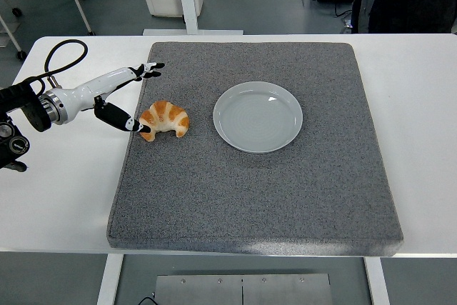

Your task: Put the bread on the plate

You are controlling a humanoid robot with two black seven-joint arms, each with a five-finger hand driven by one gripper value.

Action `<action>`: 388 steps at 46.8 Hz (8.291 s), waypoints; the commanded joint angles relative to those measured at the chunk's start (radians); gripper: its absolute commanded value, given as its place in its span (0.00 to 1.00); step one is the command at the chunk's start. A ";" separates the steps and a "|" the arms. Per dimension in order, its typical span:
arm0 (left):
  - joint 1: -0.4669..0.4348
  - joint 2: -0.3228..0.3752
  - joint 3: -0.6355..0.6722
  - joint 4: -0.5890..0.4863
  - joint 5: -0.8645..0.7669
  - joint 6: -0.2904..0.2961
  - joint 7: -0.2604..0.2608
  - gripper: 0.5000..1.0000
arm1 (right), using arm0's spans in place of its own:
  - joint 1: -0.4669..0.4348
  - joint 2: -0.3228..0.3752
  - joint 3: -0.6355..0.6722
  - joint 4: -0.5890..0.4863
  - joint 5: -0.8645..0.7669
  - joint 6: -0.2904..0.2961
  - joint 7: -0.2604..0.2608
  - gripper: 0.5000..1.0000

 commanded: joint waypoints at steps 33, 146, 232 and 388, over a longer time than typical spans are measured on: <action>-0.005 -0.117 0.090 0.099 0.027 0.139 0.008 0.95 | 0.000 0.000 0.000 0.000 0.000 0.000 0.000 1.00; -0.048 -0.252 0.133 0.250 0.024 0.208 -0.038 0.00 | 0.001 0.000 0.000 0.000 0.000 0.000 0.000 1.00; -0.543 -0.357 0.323 0.201 0.035 0.061 -0.047 0.00 | 0.000 0.000 0.000 0.000 0.000 0.000 0.000 1.00; -0.427 -0.668 0.615 0.575 -0.085 0.182 -0.170 1.00 | 0.000 0.000 0.000 0.000 0.000 0.000 0.000 1.00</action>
